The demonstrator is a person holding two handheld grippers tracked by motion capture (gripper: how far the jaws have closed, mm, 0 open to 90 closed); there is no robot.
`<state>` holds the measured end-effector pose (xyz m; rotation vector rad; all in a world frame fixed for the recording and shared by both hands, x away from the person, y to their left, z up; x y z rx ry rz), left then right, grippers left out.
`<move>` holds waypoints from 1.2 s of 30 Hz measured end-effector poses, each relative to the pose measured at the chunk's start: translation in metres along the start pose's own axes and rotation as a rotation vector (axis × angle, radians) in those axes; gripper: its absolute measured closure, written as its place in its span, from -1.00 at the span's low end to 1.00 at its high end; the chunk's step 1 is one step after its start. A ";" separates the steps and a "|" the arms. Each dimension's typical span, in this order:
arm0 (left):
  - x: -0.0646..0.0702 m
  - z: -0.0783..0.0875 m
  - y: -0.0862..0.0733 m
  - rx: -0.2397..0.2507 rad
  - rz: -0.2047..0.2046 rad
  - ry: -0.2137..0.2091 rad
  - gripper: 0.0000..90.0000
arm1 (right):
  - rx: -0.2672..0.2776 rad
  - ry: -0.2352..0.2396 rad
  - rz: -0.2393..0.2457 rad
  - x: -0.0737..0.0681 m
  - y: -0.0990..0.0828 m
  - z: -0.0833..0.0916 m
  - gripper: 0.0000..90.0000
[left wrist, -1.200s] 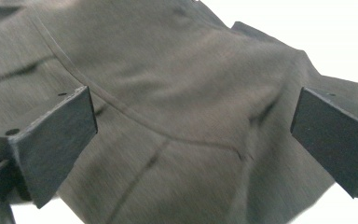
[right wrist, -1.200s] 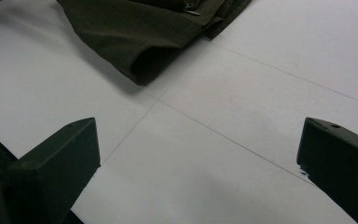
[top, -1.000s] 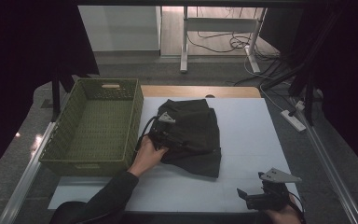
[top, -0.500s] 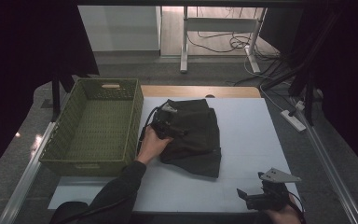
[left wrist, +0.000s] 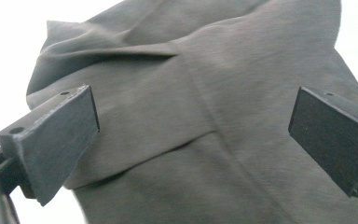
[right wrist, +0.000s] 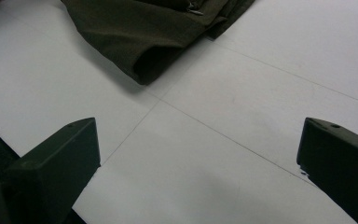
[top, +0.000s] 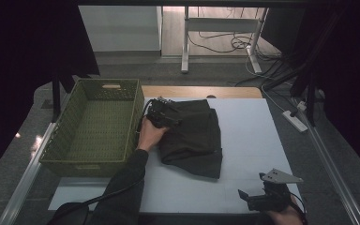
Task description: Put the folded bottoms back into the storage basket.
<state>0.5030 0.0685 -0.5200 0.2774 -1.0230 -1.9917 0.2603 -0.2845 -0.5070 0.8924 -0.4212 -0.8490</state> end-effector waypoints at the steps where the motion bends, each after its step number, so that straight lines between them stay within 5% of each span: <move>1: -0.002 -0.001 -0.001 -0.002 0.016 0.000 -0.97 | 0.000 0.000 0.000 0.000 0.000 0.000 -1.00; 10: -0.018 -0.012 -0.008 -0.084 0.043 0.058 -1.00 | -0.001 0.001 0.003 0.000 0.000 0.000 -1.00; 21: -0.028 -0.027 -0.022 -0.112 0.163 -0.050 -1.00 | -0.003 0.003 0.005 0.000 0.000 0.000 -1.00; 25: -0.020 -0.031 -0.021 -0.114 0.136 -0.099 -0.96 | -0.009 0.005 0.007 -0.001 0.000 -0.001 -1.00; 29: -0.016 -0.033 -0.019 -0.114 0.125 -0.105 -0.85 | -0.017 0.005 0.017 -0.002 0.000 -0.002 -1.00; 36: -0.008 -0.032 -0.018 -0.125 0.121 -0.133 -0.39 | -0.037 0.013 0.043 -0.005 0.000 -0.004 -1.00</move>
Point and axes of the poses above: each handheld gripper's, and its own axes: z roughly backward along the jaws, y roughly out of its top, x roughly to its right, the point moved 4 cm from there along -z, roughly forward along the jaws, and after that the axes turned 5 degrees about x, right-handed, at the moved point
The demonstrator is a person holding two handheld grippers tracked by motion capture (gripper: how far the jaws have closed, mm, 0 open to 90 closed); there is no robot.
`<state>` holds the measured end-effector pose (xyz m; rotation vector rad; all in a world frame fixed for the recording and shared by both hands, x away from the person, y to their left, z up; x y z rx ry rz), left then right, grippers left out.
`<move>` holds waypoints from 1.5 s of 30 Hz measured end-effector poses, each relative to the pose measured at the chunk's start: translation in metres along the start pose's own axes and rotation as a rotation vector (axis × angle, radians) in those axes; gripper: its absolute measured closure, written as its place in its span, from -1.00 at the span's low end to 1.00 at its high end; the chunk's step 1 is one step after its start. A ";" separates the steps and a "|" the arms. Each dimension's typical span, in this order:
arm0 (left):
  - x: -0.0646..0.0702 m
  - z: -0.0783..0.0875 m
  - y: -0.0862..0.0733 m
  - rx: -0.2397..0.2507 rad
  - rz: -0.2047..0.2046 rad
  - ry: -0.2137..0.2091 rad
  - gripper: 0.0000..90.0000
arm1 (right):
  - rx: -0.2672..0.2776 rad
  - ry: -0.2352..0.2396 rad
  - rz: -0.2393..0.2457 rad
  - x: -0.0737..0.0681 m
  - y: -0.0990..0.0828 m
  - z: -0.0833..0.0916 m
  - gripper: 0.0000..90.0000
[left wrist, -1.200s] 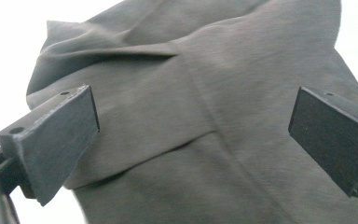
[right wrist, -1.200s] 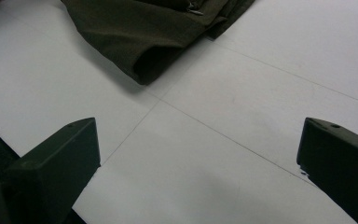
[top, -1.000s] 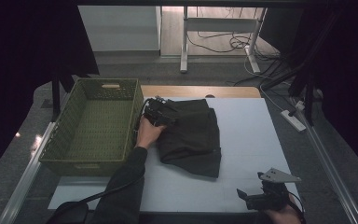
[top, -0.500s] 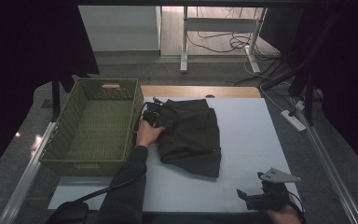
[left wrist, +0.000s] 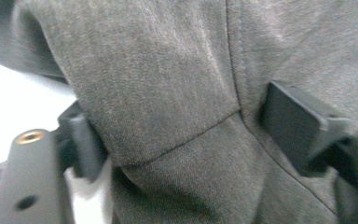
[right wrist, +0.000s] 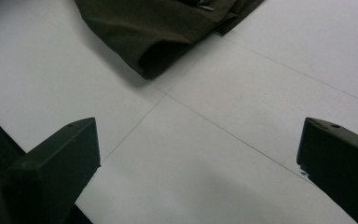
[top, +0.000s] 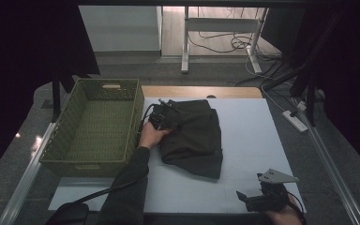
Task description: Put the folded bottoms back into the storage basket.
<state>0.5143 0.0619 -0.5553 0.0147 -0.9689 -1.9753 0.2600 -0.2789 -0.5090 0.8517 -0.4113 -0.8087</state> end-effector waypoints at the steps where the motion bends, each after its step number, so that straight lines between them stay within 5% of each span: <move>1: 0.001 0.000 0.000 -0.002 0.005 -0.009 -0.15 | -0.004 0.003 0.011 -0.001 0.000 -0.001 -1.00; 4: 0.005 0.001 -0.001 0.004 0.007 -0.021 0.07 | -0.008 -0.008 0.007 -0.001 0.001 -0.001 -1.00; 10: 0.012 0.003 -0.001 0.018 -0.044 0.024 0.30 | 0.021 -0.024 -0.044 0.005 0.003 0.000 -1.00; 20: 0.018 0.004 0.001 0.009 -0.063 0.072 0.33 | 0.057 -0.017 0.003 0.003 0.017 -0.008 -1.00; 27: 0.017 0.004 0.001 0.011 -0.039 0.067 0.32 | 0.077 -0.024 -0.017 0.006 0.026 -0.020 -1.00; 33: 0.019 0.004 -0.001 0.026 -0.086 0.093 0.30 | 0.068 -0.004 -0.048 0.011 0.034 -0.031 -1.00; 45: 0.019 0.004 -0.002 0.033 -0.095 0.091 0.31 | 0.044 0.017 -0.077 0.016 0.048 -0.055 -1.00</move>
Point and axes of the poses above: each handheld gripper's, and its own axes: z roughly backward along the jaws, y roughly out of its top, x roughly to its right, the point moved 4 cm from there along -z, roughly forward along the jaws, and after that the axes turned 5 degrees about x, right-handed, at the moved point
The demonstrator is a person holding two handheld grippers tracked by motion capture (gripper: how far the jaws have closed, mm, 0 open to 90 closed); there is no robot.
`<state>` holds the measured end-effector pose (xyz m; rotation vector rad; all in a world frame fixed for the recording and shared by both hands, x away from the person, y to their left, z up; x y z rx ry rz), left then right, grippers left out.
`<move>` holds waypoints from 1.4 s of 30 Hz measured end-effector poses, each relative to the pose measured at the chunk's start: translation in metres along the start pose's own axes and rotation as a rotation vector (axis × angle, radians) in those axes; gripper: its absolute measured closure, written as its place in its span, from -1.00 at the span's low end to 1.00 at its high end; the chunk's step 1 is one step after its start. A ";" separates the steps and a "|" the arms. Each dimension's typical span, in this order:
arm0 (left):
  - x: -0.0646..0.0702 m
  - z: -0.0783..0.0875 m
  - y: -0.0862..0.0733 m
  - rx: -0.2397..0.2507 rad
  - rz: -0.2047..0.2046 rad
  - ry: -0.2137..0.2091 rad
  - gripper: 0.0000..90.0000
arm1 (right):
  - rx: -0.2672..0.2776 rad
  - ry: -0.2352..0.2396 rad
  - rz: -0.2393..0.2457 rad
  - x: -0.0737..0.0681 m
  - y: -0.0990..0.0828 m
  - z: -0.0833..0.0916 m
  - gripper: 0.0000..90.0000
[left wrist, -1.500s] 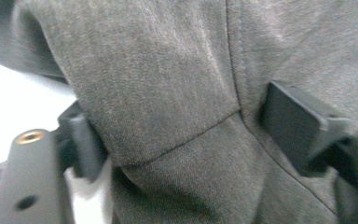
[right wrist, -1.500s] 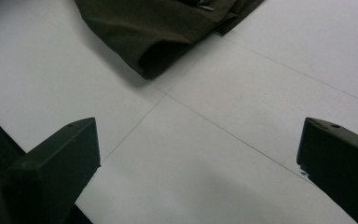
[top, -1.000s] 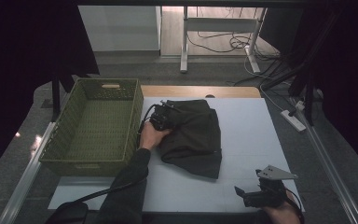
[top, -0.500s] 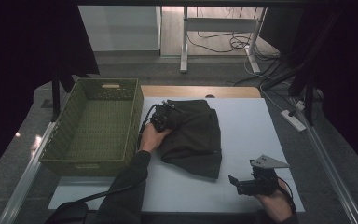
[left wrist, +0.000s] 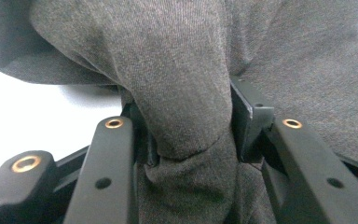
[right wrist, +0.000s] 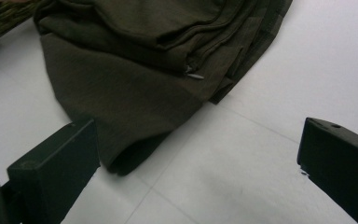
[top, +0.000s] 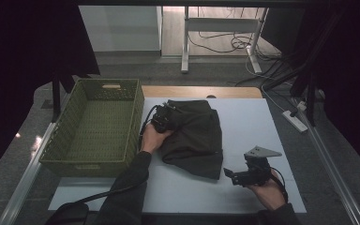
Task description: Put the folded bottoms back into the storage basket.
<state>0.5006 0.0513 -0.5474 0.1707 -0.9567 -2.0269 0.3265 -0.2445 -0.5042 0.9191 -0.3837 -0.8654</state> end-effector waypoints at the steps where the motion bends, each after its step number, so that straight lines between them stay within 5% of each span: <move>1: 0.000 0.000 0.000 -0.001 0.000 0.000 0.30 | -0.012 0.003 -0.003 0.001 0.002 -0.005 -1.00; 21: -0.003 -0.001 -0.003 0.022 0.012 -0.017 0.26 | -0.078 0.025 0.020 -0.001 0.024 -0.057 -1.00; 38: -0.003 -0.001 -0.005 0.039 0.028 -0.019 0.25 | -0.053 -0.012 -0.042 0.012 0.056 -0.093 -1.00; 42: -0.004 -0.001 -0.005 0.040 0.033 -0.023 0.25 | -0.086 -0.018 -0.049 0.016 0.053 -0.106 -1.00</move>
Point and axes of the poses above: each handheld gripper's, and its own axes: z roughly backward along the jaws, y roughly out of its top, x roughly to its right, the point moved 4 cm from there along -z, roughly forward along the jaws, and after that the axes turned 5 degrees about x, right-handed, at the moved point
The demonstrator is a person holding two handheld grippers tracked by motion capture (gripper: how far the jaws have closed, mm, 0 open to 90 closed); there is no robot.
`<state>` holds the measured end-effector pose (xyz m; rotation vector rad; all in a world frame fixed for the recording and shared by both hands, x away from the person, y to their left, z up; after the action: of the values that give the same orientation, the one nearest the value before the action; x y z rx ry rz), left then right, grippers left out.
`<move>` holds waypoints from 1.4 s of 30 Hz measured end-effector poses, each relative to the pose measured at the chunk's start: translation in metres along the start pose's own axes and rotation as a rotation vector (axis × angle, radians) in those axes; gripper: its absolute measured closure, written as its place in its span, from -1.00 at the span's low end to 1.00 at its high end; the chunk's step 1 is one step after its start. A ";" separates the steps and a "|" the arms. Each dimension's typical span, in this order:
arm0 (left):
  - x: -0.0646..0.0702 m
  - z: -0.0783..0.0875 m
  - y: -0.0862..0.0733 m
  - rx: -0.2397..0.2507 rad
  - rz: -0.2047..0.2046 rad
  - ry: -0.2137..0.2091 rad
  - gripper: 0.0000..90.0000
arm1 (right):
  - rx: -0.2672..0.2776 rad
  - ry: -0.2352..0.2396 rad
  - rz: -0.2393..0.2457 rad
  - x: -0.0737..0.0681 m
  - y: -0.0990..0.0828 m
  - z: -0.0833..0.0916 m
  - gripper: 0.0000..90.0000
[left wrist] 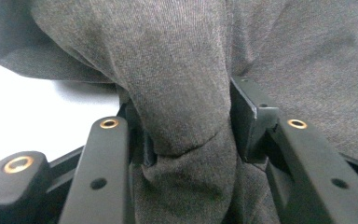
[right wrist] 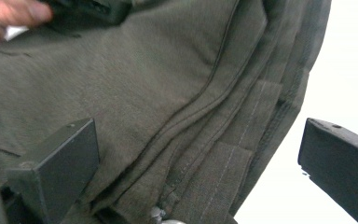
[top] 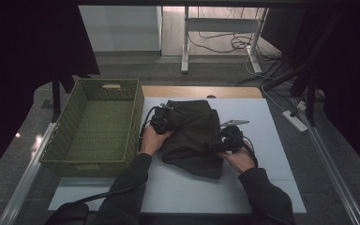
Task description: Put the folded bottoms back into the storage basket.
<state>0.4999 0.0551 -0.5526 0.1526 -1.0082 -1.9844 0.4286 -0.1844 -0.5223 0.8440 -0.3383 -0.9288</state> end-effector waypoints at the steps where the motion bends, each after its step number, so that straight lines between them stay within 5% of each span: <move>1: 0.000 0.000 0.000 0.002 0.004 0.000 0.24 | -0.015 -0.002 0.002 0.000 -0.002 -0.003 -1.00; 12: 0.000 0.000 -0.001 0.006 0.012 -0.006 0.23 | -0.153 0.024 -0.054 0.004 -0.018 -0.020 -1.00; 23: -0.001 0.000 -0.001 0.002 0.016 -0.006 0.22 | -0.161 0.079 0.029 -0.013 -0.016 -0.028 -0.92; 37: 0.000 0.000 -0.001 0.007 0.029 -0.003 0.25 | -0.194 0.181 0.090 -0.026 -0.008 -0.027 0.03; 42: 0.000 0.000 0.000 0.002 0.040 -0.005 0.33 | -0.192 0.182 0.104 -0.027 -0.005 -0.026 0.37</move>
<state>0.5001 0.0554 -0.5523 0.1275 -1.0092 -1.9485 0.4255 -0.1512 -0.5401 0.7212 -0.1320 -0.7680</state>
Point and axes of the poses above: each handheld gripper's, and its own axes: z roughly backward along the jaws, y roughly out of its top, x roughly to its right, the point moved 4 cm from there along -z, roughly forward along the jaws, and after that the axes turned 5 degrees about x, right-handed, at the moved point
